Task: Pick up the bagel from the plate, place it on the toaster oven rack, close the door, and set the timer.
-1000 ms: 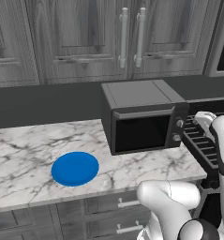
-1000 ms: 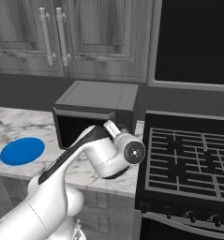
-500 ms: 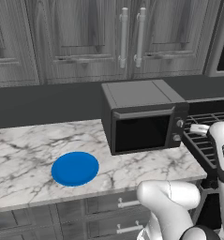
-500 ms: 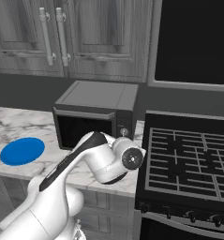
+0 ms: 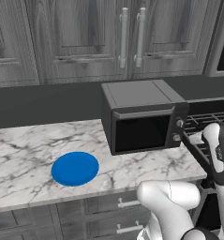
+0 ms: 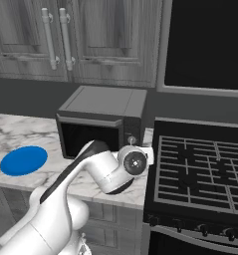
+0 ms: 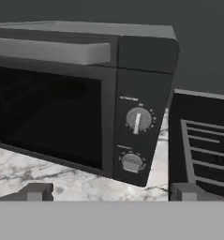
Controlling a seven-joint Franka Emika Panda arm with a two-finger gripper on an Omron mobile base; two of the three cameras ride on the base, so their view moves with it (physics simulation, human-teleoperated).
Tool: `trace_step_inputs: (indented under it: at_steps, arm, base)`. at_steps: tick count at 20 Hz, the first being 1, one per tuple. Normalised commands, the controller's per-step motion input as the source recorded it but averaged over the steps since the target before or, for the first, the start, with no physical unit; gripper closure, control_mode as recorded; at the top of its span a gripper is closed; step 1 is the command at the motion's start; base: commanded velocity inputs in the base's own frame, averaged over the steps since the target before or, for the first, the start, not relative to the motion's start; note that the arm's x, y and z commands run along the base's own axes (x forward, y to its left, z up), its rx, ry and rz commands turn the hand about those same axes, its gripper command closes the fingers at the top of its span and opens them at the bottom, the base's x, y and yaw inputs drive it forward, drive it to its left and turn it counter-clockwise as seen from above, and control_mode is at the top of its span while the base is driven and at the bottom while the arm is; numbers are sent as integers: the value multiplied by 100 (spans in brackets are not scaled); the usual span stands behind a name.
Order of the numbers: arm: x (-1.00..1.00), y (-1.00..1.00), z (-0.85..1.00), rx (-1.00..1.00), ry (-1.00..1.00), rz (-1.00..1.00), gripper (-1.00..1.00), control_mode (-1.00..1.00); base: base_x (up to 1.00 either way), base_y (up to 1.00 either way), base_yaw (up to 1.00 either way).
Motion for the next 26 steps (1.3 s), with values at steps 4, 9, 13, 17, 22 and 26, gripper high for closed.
trace_step_inputs:
  at_steps: [4,9,13,17,22,26]
  arm:
    - [0,10,-33,-42,-10,16,-100,-100]
    - [3,5,-17,-11,-9,6,-100,-100]
    - [13,0,-8,0,-8,0,-100,-100]
    - [21,0,0,3,0,0,-100,-100]
    - [29,0,0,7,0,0,-100,-100]
    - [31,-8,0,5,0,0,-100,-100]
  base:
    - [0,0,0]
    - [0,0,0]
    - [0,0,0]
    - [0,0,0]
    - [0,0,0]
    - [0,0,0]
